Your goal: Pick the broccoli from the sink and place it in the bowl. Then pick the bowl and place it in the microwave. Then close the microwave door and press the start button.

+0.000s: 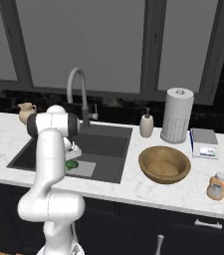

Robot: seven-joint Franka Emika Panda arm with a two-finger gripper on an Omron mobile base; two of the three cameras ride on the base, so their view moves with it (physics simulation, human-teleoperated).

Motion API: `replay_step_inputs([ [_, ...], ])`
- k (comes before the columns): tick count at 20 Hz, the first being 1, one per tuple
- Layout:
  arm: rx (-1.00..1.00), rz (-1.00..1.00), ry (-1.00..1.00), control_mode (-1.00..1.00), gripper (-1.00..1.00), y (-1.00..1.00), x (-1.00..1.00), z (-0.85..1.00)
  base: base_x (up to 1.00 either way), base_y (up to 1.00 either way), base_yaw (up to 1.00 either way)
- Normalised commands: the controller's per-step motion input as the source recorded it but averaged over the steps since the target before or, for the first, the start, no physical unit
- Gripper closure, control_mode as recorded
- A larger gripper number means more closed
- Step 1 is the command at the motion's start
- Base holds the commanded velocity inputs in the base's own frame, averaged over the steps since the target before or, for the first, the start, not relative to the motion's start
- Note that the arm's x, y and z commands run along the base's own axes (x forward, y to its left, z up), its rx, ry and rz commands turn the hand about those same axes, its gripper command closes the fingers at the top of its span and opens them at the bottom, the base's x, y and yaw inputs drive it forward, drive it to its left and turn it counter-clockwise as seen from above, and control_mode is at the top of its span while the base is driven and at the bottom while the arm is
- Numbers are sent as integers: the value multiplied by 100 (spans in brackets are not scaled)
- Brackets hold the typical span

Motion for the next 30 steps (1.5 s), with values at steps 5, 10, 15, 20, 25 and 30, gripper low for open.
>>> replay_step_inputs([
  [5,0,0,-8,-100,100,0,-29,5,0,0,0],
  [10,0,0,-18,-100,100,23,-51,73,0,0,0],
  [15,0,5,-18,-100,100,25,-50,100,0,0,0],
  [20,0,6,-15,-100,100,16,-39,100,0,0,0],
  [25,0,7,-17,-100,100,15,-35,100,0,0,0],
  [30,0,6,-11,-100,100,16,-31,100,0,0,0],
])
